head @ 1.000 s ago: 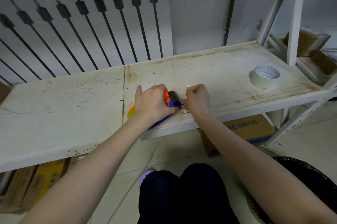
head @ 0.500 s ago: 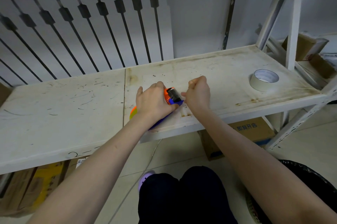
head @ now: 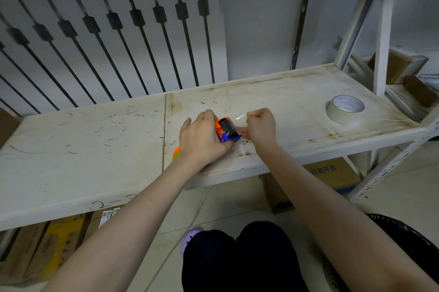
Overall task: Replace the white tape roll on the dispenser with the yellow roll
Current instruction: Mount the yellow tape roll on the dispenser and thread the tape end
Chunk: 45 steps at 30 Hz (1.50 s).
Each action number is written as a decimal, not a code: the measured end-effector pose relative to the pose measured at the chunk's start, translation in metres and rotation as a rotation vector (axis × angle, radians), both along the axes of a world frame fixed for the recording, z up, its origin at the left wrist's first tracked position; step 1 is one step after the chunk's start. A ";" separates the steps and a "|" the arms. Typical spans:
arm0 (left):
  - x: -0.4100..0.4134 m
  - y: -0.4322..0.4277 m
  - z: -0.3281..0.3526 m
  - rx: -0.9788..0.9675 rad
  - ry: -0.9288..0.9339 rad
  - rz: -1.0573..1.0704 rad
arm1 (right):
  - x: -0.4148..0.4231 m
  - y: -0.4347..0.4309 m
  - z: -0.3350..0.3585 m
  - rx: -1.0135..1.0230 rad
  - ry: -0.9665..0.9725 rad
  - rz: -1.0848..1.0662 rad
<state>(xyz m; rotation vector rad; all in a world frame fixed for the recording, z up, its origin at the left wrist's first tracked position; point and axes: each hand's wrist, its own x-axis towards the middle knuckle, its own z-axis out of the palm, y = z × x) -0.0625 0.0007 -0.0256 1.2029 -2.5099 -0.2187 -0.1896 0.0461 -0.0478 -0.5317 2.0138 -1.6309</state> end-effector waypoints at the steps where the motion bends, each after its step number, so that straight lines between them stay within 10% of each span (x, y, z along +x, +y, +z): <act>1: 0.003 0.000 0.000 0.012 0.039 0.002 | -0.001 0.002 0.004 -0.014 -0.039 0.030; 12: 0.024 -0.009 0.000 0.091 0.364 0.051 | 0.006 0.007 0.035 -0.111 -0.060 0.186; 34: 0.033 -0.010 -0.007 0.142 0.467 -0.033 | 0.012 0.006 0.035 -0.007 0.280 0.208; 45: 0.040 -0.010 -0.009 0.125 0.514 -0.060 | 0.023 0.006 0.027 0.034 0.109 0.284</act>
